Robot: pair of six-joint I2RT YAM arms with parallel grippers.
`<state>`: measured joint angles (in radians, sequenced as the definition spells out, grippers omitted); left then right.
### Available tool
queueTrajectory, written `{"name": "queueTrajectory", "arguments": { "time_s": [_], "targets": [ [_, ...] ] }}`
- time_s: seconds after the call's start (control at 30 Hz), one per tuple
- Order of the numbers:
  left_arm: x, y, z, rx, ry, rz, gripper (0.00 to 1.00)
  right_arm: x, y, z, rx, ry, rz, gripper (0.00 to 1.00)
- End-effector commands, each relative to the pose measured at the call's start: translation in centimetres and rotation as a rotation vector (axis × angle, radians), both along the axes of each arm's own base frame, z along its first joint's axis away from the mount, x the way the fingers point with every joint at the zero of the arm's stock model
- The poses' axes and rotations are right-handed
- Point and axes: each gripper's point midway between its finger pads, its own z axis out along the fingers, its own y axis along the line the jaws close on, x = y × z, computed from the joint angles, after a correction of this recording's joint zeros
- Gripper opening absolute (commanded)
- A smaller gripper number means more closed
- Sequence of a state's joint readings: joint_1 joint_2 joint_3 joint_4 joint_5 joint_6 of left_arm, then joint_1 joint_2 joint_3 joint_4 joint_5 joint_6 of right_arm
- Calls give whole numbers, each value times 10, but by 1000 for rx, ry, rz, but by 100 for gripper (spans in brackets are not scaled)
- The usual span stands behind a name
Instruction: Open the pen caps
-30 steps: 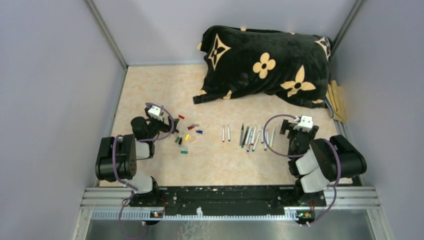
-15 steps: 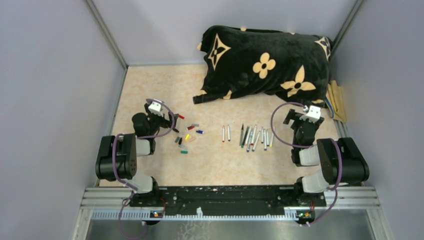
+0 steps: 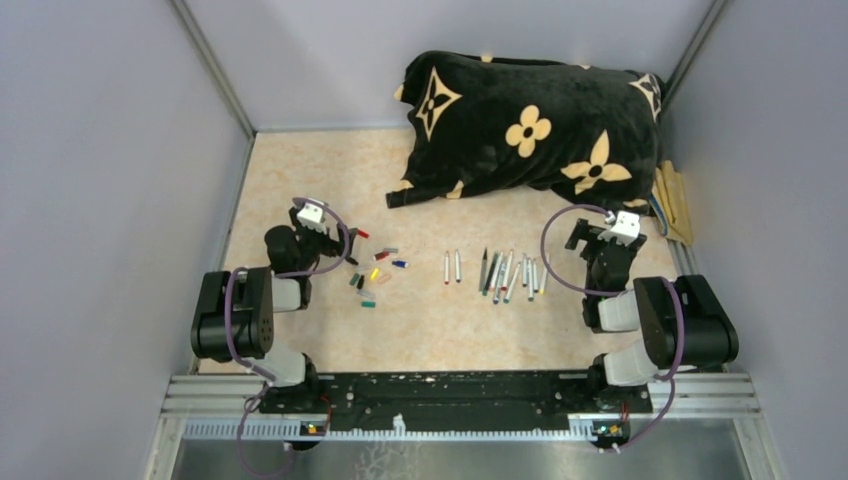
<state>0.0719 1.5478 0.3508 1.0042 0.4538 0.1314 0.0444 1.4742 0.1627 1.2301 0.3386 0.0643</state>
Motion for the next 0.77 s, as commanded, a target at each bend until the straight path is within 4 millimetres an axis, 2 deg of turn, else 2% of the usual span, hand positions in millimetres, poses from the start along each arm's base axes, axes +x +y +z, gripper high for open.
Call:
{"name": "queueTrajectory", "arguments": {
  "time_s": [0.0,0.73],
  "targets": [
    [3,-2,3,3,-12,-2,99,1,1,13,16,-52,5,99],
    [3,-3,2,5,-7,-1,99,1,1,13,16,-53,4,99]
  ]
}}
